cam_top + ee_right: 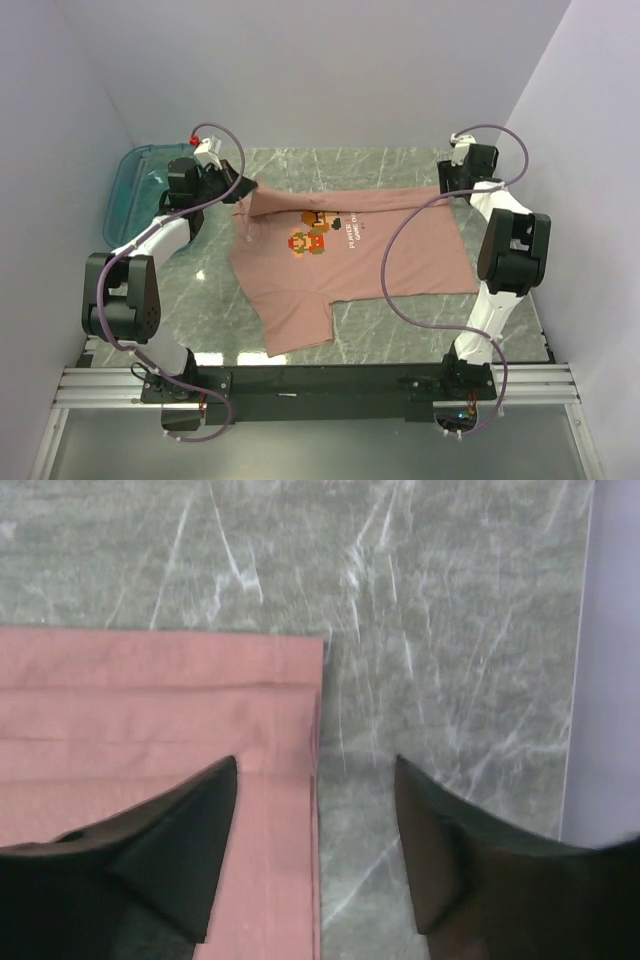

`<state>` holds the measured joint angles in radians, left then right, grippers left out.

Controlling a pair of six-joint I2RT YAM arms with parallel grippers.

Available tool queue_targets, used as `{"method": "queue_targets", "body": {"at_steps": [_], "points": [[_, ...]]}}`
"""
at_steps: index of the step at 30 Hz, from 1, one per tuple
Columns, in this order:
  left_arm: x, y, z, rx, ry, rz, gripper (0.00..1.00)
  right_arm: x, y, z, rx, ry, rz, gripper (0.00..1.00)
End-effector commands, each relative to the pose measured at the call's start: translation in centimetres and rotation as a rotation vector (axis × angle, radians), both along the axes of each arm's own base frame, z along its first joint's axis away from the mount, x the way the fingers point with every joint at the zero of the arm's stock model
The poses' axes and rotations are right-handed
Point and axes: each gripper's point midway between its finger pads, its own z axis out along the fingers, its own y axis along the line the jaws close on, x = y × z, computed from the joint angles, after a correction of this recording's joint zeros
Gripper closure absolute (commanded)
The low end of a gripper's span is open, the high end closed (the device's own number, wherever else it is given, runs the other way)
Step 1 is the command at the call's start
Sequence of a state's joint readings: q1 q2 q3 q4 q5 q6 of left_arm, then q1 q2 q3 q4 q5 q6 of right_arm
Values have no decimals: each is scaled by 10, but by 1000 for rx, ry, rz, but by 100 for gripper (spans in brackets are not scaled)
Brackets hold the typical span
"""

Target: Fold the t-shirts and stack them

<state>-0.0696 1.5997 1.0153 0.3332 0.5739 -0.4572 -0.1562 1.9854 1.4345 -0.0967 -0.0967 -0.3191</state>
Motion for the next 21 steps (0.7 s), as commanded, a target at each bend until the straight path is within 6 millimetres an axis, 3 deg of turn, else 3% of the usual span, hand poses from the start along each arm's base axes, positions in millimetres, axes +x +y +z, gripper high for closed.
{"method": "queue_targets", "body": {"at_steps": [1, 5, 10, 14, 21], "points": [[-7, -6, 6, 10, -33, -48, 99, -12, -13, 39, 4, -60, -10, 28], [-10, -10, -4, 4, -4, -78, 99, -33, -12, 44, 73, -54, 29, 23], [-16, -13, -7, 0, 11, -110, 99, -64, 20, 55, 188, -44, 153, 22], [-19, -15, -7, -2, 15, -117, 99, -90, 47, 52, 289, -30, 233, 22], [-25, -17, -17, 23, 47, -127, 98, -112, 63, 65, 341, -32, 269, 22]]}}
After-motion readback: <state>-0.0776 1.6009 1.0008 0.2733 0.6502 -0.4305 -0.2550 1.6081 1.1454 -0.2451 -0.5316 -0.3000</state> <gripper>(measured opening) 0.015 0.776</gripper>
